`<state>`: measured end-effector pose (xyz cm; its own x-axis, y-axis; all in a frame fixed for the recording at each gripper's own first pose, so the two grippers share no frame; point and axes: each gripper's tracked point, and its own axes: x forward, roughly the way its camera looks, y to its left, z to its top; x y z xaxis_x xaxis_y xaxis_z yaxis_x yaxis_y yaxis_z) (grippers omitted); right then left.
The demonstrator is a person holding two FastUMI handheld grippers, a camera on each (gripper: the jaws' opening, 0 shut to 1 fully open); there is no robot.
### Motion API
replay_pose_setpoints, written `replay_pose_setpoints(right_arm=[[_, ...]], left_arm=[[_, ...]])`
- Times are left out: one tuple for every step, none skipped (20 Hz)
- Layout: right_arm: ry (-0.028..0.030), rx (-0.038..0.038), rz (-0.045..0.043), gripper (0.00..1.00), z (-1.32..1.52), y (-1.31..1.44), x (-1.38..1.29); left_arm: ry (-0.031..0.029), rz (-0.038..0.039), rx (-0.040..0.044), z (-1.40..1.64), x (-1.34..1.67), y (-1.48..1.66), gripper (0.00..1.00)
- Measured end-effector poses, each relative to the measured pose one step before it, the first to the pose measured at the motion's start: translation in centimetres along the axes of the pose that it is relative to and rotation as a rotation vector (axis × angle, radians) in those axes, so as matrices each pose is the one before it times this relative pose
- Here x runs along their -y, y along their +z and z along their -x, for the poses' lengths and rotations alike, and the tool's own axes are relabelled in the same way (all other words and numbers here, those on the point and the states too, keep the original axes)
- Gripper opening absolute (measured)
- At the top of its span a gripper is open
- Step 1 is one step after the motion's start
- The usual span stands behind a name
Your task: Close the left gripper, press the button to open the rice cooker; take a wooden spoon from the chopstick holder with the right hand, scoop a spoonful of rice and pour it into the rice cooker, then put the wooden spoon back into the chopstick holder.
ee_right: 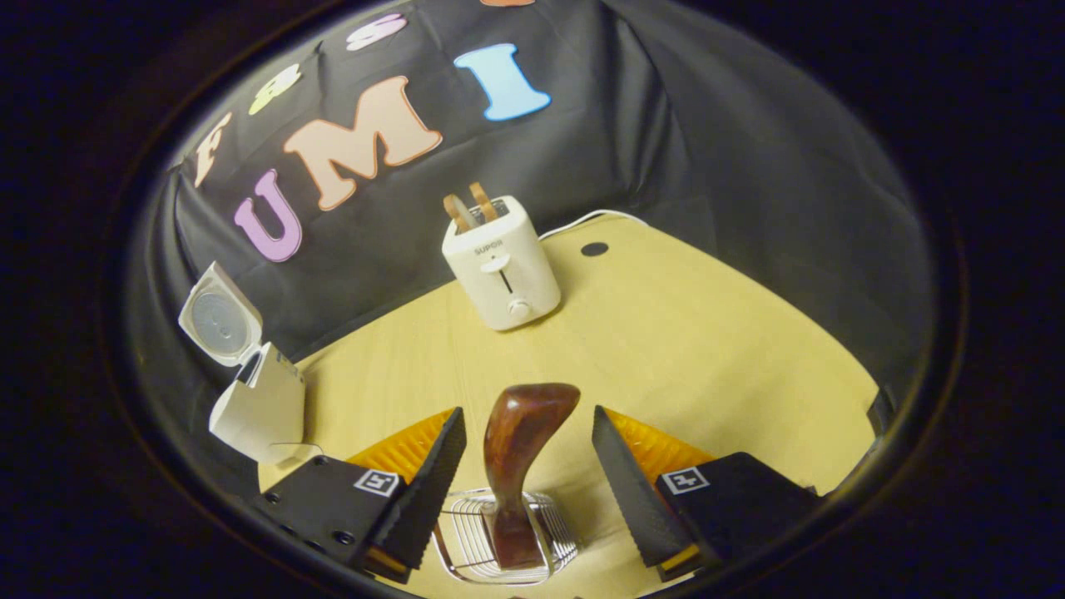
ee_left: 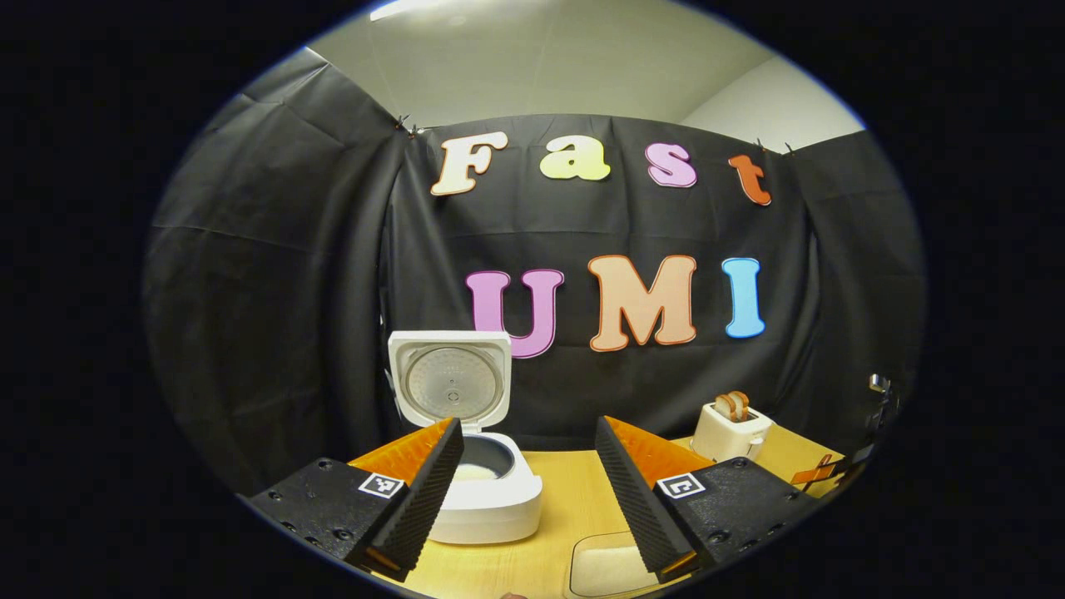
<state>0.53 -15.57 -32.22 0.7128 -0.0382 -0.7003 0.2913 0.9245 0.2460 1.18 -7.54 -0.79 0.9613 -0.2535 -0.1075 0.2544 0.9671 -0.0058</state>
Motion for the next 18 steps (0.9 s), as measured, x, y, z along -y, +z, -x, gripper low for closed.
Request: replay_pose_setpoints(right_arm=[[0.00996, -0.01151, 0.0008, 0.95, -0.23, -0.367, -0.148], [0.00788, -0.01164, 0.00264, 0.93, -0.218, -0.267, -0.154], [0.00771, -0.01458, 0.00522, 0.9, -0.045, -0.317, -0.124], [0.0075, -0.01032, 0.00381, 0.85, -0.249, -0.178, -0.167], [0.00229, -0.00692, 0.00083, 0.81, -0.196, -0.161, -0.184], [-0.00046, -0.00463, 0.00231, 0.76, -0.108, -0.018, -0.021], [0.00126, -0.0079, 0.00301, 0.71, -0.243, -0.376, -0.016], [-0.00015, -0.0108, 0.0028, 0.6, -0.115, -0.21, -0.05], [-0.00309, -0.00991, 0.00579, 0.49, -0.109, -0.346, 0.105], [0.00807, -0.00199, 0.00112, 0.39, 0.215, 0.002, -0.112], [0.00243, 0.00159, -0.00068, 0.31, -0.099, 0.046, -0.226], [0.01483, -0.00574, -0.00207, 0.29, 0.102, -0.027, -0.232], [0.01799, -0.00822, -0.00592, 0.27, 0.209, -0.22, -0.323], [0.00181, 0.00451, 0.01011, 0.25, 0.396, 0.134, -0.192], [0.00379, 0.00914, 0.01451, 0.22, -0.035, -0.125, -0.258], [-0.00814, 0.02362, 0.01724, 0.24, 0.241, 0.345, -0.056], [-0.00193, 0.01627, 0.01748, 0.21, 0.409, 0.438, -0.201], [0.00266, 0.0157, 0.01495, 0.18, 0.535, 0.498, -0.384]], left_arm=[[0.00324, -0.00108, -0.00139, 0.145, -0.044, 0.034, 0.94], [0.0029, -0.00159, -0.00135, 0.087, -0.006, -0.058, 0.94], [0.00196, -0.00211, -0.00062, 0.069, -0.059, -0.008, 0.94], [0.00276, -0.00227, -0.0015, 0.084, -0.011, -0.072, 0.94], [0.00079, -0.00146, -0.0011, -0.004, 0.017, 0.042, 0.94], [0.00398, -0.00135, -0.00038, 0.115, -0.141, -0.083, 0.94], [0.00252, -0.00085, 0.00071, -0.019, -0.029, 0.026, 0.94], [0.00393, 0.00003, -0.00077, 0.1, -0.089, -0.014, 0.94], [0.00203, -0.00023, -0.00054, 0.059, -0.047, 0.043, 0.94], [0.00324, -0.00122, -0.00067, 0.044, -0.135, -0.08, 0.94], [0.00317, -0.00143, -0.00011, 0.041, -0.13, 0.047, 0.94], [0.00248, -0.00042, -0.00095, 0.005, -0.049, -0.146, 0.94], [0.00101, 0.00158, -0.00111, -0.032, -0.096, -0.014, 0.94], [0.00074, 0.00191, -0.00022, -0.019, -0.108, 0.006, 0.94], [0.00044, 0.0007, -0.00029, -0.014, -0.041, 0.002, 0.94], [0.00168, 0.00072, 0.00181, -0.014, -0.102, 0.014, 0.94], [-0.00167, 0.00076, 0.00174, -0.063, -0.016, 0.071, 0.94], [-0.00132, 0.0005, 0.00172, 0.001, -0.046, 0.006, 0.94]])
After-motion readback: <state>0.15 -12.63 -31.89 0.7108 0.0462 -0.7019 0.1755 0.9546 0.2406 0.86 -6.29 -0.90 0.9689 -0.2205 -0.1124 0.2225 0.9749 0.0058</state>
